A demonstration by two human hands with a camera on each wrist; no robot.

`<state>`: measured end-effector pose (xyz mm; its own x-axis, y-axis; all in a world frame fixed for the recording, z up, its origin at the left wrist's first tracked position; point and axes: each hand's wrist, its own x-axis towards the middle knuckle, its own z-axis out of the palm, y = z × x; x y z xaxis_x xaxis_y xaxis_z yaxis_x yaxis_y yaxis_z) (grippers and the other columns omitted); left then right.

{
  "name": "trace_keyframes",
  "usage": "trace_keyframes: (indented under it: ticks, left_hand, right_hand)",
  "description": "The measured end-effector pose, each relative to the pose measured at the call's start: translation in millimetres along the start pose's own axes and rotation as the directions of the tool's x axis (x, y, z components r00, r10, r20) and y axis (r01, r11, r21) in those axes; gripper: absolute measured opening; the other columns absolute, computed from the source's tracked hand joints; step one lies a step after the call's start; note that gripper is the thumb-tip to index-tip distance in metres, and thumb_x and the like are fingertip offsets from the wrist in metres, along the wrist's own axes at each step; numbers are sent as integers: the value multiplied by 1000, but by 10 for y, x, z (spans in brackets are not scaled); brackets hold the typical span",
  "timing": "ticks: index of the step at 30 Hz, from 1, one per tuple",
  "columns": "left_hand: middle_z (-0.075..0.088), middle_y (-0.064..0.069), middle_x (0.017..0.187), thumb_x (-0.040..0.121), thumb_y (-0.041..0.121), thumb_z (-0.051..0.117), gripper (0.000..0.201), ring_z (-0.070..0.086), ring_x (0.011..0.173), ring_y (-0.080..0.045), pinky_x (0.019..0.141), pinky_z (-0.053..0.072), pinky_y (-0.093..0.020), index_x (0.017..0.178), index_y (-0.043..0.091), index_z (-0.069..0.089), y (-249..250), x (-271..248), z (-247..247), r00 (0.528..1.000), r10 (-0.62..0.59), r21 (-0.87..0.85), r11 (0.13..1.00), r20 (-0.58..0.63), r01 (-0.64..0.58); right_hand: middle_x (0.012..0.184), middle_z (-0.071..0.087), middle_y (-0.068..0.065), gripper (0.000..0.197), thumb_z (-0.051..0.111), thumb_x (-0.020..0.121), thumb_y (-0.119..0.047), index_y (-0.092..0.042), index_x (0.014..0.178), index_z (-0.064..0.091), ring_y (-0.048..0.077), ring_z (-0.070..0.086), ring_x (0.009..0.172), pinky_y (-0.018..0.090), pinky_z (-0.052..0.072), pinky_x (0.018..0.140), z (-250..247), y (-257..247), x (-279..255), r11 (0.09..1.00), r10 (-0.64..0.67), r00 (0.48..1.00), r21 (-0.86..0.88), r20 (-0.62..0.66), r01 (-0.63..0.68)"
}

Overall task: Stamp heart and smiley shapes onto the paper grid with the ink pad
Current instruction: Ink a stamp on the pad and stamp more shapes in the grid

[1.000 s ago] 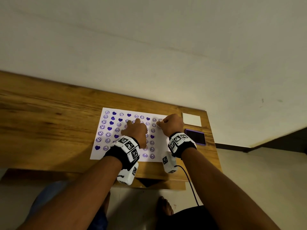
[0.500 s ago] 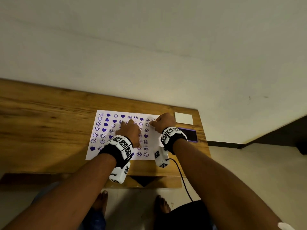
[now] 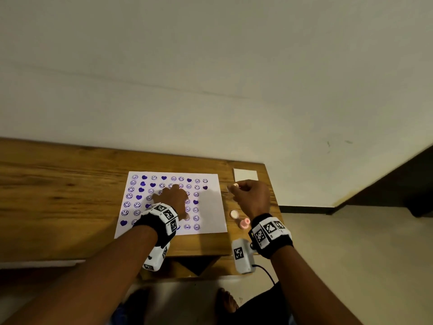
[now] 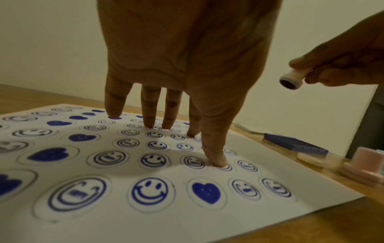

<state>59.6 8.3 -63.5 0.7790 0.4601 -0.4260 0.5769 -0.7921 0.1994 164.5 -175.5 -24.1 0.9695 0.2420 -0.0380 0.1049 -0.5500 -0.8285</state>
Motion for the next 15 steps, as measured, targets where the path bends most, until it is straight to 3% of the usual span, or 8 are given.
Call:
trace_keyframes:
  ticks: [4, 9, 15]
  left_hand:
    - [40, 1, 140, 72, 47, 77, 72, 35, 134, -27, 107, 32, -52, 136, 34, 46, 13, -25, 34, 999, -19, -21, 1000, -44, 18]
    - [48, 2, 134, 72, 44, 77, 59, 45, 127, -25, 104, 39, -47, 126, 35, 56, -12, -86, 51, 996, -21, -121, 993, -87, 10]
    - [57, 3, 127, 78, 38, 71, 39, 52, 120, -21, 99, 45, -40, 115, 29, 63, 196, -162, 26, 982, 83, -248, 961, -170, -125]
  right_hand:
    - [68, 72, -7, 11, 83, 80, -27, -21, 78, 75, 11, 72, 65, 30, 59, 63, -88, 59, -136, 998, -55, 998, -20, -1, 55]
    - [69, 72, -7, 14, 81, 81, -33, -20, 83, 78, 11, 71, 68, 32, 59, 71, -233, 166, -171, 996, -76, 997, -40, -17, 76]
    - [73, 74, -6, 14, 82, 81, -33, -20, 85, 77, 15, 73, 67, 41, 62, 74, -467, 305, -132, 999, -41, 998, 6, -52, 42]
